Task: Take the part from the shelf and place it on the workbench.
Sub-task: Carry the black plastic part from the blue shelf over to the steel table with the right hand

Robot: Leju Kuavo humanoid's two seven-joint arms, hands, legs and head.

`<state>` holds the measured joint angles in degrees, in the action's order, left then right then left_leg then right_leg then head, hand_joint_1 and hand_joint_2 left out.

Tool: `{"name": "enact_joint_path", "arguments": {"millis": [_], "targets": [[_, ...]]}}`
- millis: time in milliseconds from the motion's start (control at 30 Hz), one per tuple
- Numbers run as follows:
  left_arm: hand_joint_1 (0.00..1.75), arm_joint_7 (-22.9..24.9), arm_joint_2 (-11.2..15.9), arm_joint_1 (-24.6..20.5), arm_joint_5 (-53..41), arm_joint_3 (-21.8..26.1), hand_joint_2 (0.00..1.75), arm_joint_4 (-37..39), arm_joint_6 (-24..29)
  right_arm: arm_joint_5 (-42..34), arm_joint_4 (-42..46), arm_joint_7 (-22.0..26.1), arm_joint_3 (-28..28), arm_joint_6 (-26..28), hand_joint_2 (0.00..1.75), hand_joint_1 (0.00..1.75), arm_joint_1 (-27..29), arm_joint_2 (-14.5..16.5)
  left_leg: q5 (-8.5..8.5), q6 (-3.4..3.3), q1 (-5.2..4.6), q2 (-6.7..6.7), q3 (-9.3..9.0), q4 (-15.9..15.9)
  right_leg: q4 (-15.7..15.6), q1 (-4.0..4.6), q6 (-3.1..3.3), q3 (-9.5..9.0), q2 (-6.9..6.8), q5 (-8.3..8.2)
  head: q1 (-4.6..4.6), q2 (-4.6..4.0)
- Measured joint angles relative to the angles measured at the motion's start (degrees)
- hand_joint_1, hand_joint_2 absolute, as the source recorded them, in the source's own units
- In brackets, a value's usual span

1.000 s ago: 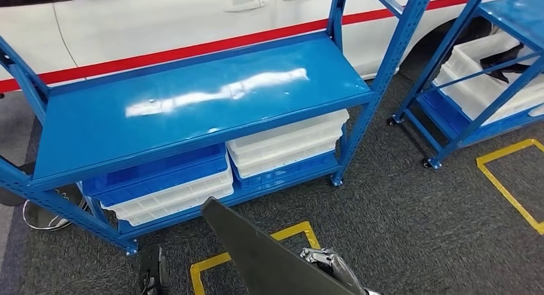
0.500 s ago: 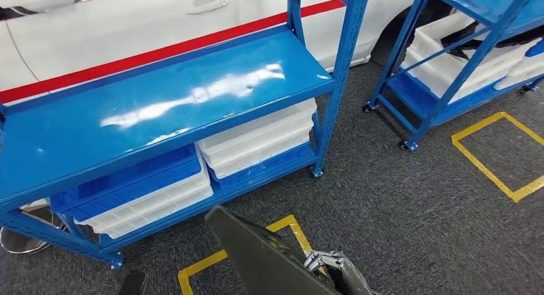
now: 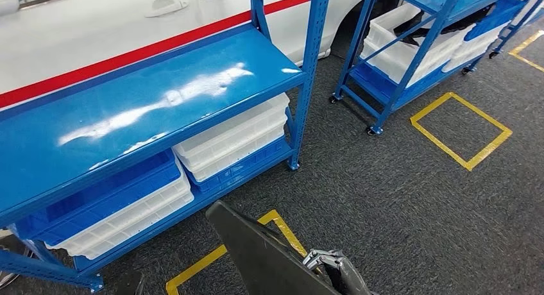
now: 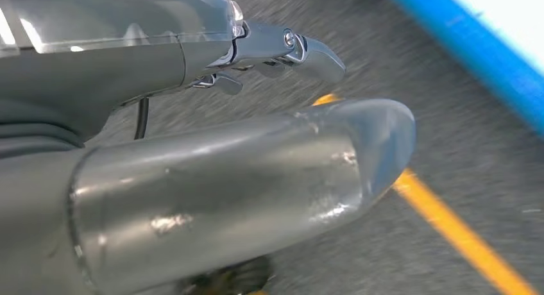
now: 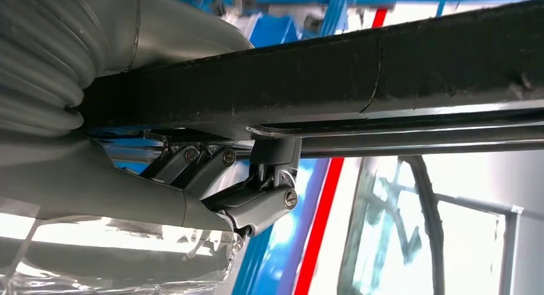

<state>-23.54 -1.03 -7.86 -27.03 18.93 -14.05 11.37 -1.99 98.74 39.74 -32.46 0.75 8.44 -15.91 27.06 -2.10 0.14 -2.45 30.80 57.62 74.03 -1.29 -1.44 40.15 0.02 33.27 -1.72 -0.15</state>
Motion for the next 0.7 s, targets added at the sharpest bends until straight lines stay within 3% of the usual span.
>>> {"name": "enact_joint_path", "arguments": {"millis": [67,100,167,200,267,300,367,433,467,500,533,567,633,700], "targets": [[0.0,2.2,0.0,0.7,0.6,0.6,0.0,0.2,-0.2,0.0,0.1,-0.2,0.1,0.9,1.75,1.75,0.4,0.0,0.12,0.07,-0.04,-0.98,-0.08,0.1,-4.9,0.02,0.19,-2.86,-0.64,-2.8,0.01,0.0],[0.0,3.1,0.0,1.2,0.8,0.8,0.0,0.3,-0.3,0.1,0.3,-0.3,0.2,1.3,1.75,1.75,0.7,0.0,0.22,0.19,-0.08,-1.43,-0.17,0.1,-8.6,0.16,0.39,-4.85,-1.91,-4.01,0.01,0.0],[0.0,4.6,0.0,2.6,1.0,1.4,0.0,0.6,-0.3,0.2,0.9,-0.5,0.6,2.5,1.75,1.75,1.3,0.0,0.52,0.64,-0.37,-2.5,-0.3,0.3,-14.3,0.8,1.03,-7.76,-4.41,-5.42,-0.01,0.0],[0.0,5.0,0.0,3.3,1.1,1.6,0.0,0.7,-0.3,0.2,1.2,-0.5,0.8,3.1,1.75,1.75,1.7,0.0,0.66,0.9,-0.5,-3.06,-0.37,0.4,-15.4,1.11,1.31,-8.2,-5.05,-5.45,-0.01,0.0],[0.0,5.3,0.0,4.3,1.3,2.1,0.0,0.9,-0.4,0.0,1.7,-0.6,1.4,4.0,1.75,1.75,2.9,0.0,0.87,1.41,-0.6,-4.17,-0.54,0.4,-15.7,1.27,1.81,-8.03,-3.9,-5.61,-0.01,0.0],[0.0,5.3,-0.1,4.6,1.4,2.3,0.0,1.0,-0.5,-0.2,1.9,-0.7,1.7,4.3,1.75,1.75,3.6,0.0,1.3,1.77,-0.5,-3.83,-0.52,0.7,-15.8,1.16,2.06,-8.01,-3.31,-5.78,-0.01,0.0],[0.0,5.4,-0.1,4.9,1.5,2.6,0.0,1.1,-0.6,-0.4,2.4,-0.7,2.2,4.6,1.75,1.75,4.3,-0.2,3.81,2.43,-0.23,-1.32,0.65,3.9,-16.2,0.86,2.7,-7.96,-2.04,-6.23,-0.01,0.0],[0.0,5.5,-0.1,5.3,1.5,2.9,0.0,1.2,-0.7,-0.4,2.7,-0.8,2.5,4.6,1.75,1.75,4.7,-0.4,7.81,2.77,-0.04,1.39,3.72,11.2,-16.2,0.85,3.09,-7.7,-0.55,-6.48,-0.01,0.0],[0.0,5.6,-0.1,5.6,1.5,3.1,0.0,1.3,-0.8,-0.5,2.7,-0.8,2.6,4.6,1.75,1.75,5.0,-0.4,9.07,2.85,-0.03,1.84,5.2,14.6,-16.1,0.89,3.18,-7.61,0.29,-6.54,-0.01,0.0],[0.0,5.6,-0.1,5.8,1.5,3.2,0.0,1.4,-0.9,-0.5,2.7,-0.8,2.7,4.6,1.75,1.75,5.2,-0.4,9.3,2.87,-0.02,2.02,6.04,16.5,-16.0,0.92,3.21,-7.53,1.16,-6.57,-0.01,0.0],[0.0,5.5,-0.1,5.9,1.5,3.4,0.0,1.4,-0.9,-0.5,2.7,-0.9,2.8,4.7,1.75,1.75,5.5,-0.4,8.32,2.84,-0.01,2.09,5.86,16.2,-15.8,0.93,3.21,-7.47,2.02,-6.58,-0.01,0.0],[0.0,5.3,-0.1,5.9,1.4,3.5,0.0,1.4,-1.0,-0.5,2.7,-1.0,2.9,4.7,1.75,1.75,5.7,-0.4,6.39,2.74,0.02,2.33,4.65,13.5,-15.6,0.92,3.17,-7.43,2.86,-6.56,-0.01,0.0],[0.0,4.6,-0.1,5.9,1.2,3.6,0.0,1.4,-1.0,-0.6,2.9,-1.1,3.0,5.0,1.75,1.75,6.1,-0.4,2.8,2.42,0.19,4.66,1.24,5.9,-15.1,0.92,2.9,-7.21,4.42,-6.47,-0.01,0.0],[0.0,3.9,-0.1,5.9,0.9,3.7,0.0,1.4,-1.1,-0.7,3.1,-0.9,3.1,5.6,1.75,1.75,6.9,-0.4,1.75,2.09,0.31,6.74,-0.44,1.8,-14.7,0.86,2.3,-6.74,5.74,-6.59,-0.02,0.0]]}}
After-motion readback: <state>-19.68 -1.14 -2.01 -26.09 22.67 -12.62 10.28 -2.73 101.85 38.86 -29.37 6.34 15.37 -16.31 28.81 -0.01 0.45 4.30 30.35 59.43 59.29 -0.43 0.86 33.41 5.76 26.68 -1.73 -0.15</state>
